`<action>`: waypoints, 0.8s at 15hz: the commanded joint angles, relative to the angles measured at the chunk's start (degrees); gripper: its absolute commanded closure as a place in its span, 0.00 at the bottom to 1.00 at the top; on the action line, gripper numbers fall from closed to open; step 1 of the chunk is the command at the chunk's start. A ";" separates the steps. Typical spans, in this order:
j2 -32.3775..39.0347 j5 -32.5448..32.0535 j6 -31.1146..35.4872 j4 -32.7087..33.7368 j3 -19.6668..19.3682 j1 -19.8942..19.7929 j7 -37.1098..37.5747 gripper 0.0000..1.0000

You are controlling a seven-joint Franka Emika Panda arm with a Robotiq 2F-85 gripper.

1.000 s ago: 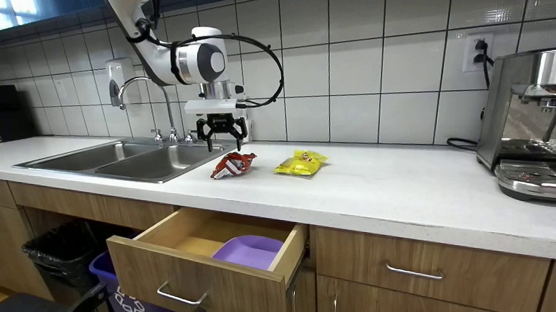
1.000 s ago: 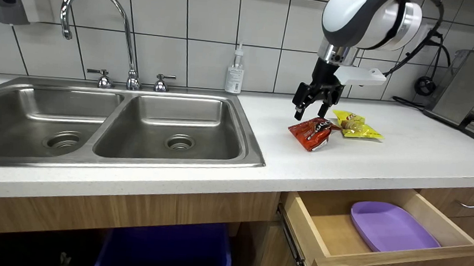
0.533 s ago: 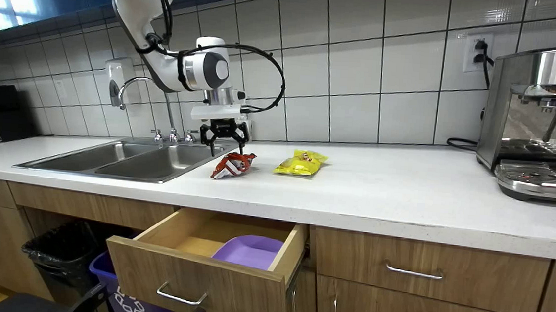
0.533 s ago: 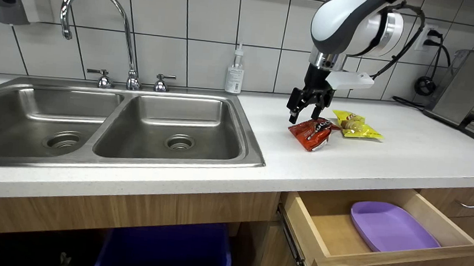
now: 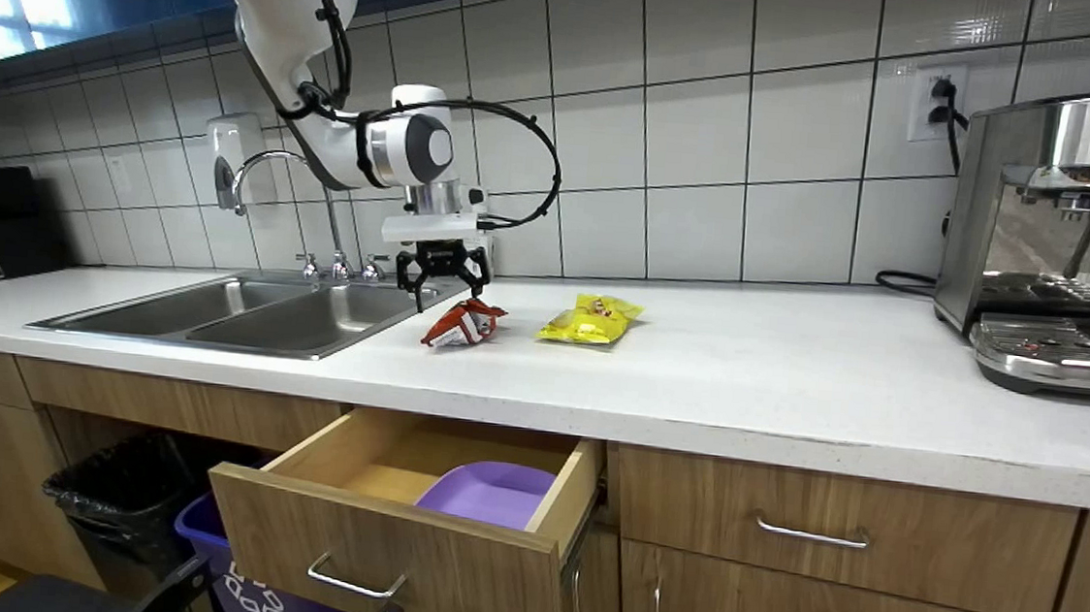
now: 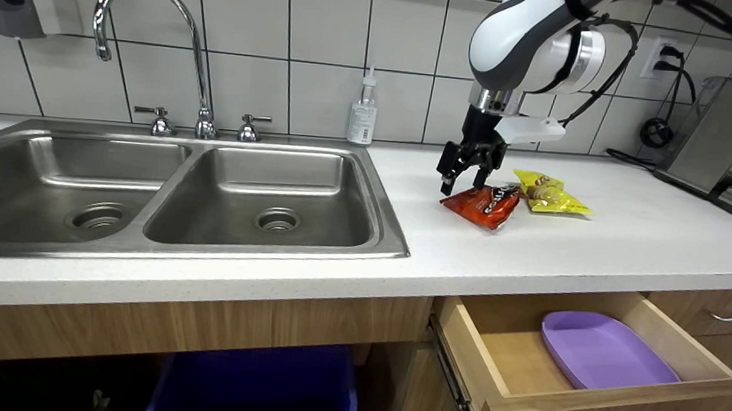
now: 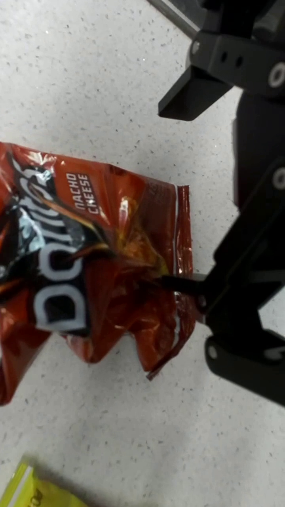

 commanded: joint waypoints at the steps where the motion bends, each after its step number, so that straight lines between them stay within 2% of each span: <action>1: -0.04 -0.75 -2.27 1.25 0.81 -1.04 -1.37 0.00; 12: -3.61 -0.62 -0.43 -5.74 0.66 -1.53 -0.58 0.00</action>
